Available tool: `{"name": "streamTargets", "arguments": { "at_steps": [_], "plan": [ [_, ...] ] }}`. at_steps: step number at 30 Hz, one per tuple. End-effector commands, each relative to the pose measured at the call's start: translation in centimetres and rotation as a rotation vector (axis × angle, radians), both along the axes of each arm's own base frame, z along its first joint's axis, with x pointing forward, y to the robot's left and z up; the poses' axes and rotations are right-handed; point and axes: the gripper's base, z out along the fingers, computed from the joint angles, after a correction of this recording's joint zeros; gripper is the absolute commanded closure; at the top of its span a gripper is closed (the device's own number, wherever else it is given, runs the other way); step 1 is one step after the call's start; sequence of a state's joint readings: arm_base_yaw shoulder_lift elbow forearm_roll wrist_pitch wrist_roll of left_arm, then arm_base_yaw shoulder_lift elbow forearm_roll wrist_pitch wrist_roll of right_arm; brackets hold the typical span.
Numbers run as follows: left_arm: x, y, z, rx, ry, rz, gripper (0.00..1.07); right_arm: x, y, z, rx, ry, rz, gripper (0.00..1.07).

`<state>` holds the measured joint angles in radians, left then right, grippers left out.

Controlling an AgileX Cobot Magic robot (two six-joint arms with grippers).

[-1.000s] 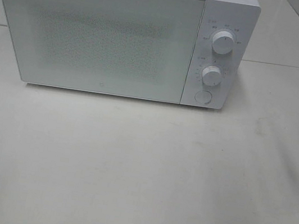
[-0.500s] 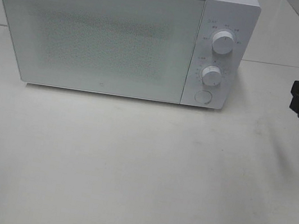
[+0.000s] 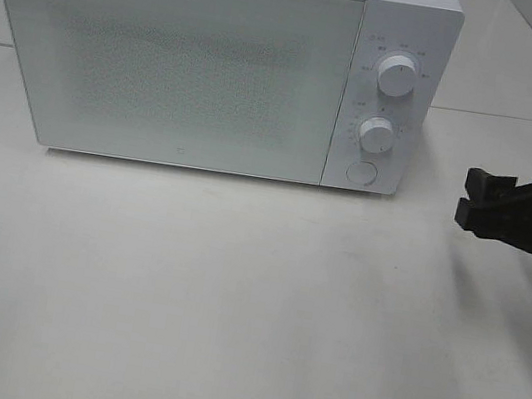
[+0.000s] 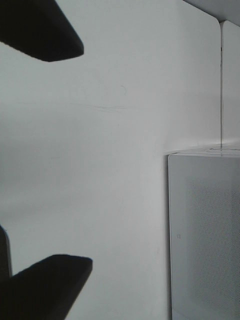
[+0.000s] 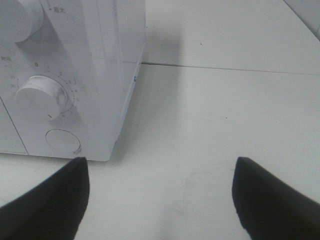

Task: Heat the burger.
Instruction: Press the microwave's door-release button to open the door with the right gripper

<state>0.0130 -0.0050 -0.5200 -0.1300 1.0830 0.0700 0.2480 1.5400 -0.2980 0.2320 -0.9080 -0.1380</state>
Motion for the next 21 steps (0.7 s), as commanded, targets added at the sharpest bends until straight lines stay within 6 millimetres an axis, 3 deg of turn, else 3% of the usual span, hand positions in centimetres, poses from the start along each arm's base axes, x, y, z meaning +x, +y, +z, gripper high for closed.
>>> {"name": "streamTargets", "arguments": {
  "at_steps": [1,7,21],
  "plan": [
    [-0.2,0.0,0.1,-0.009,-0.027,0.002,0.07,0.0,0.7,-0.2,-0.011,-0.028,-0.009,0.31],
    [-0.2,0.0,0.1,-0.009,-0.027,0.002,0.07,-0.5,3.3,-1.4,-0.014,-0.039,0.002,0.31],
    [-0.2,0.0,0.1,-0.009,-0.027,0.002,0.07,-1.5,6.8,-2.4,-0.008,-0.026,0.003,0.31]
  ]
}}
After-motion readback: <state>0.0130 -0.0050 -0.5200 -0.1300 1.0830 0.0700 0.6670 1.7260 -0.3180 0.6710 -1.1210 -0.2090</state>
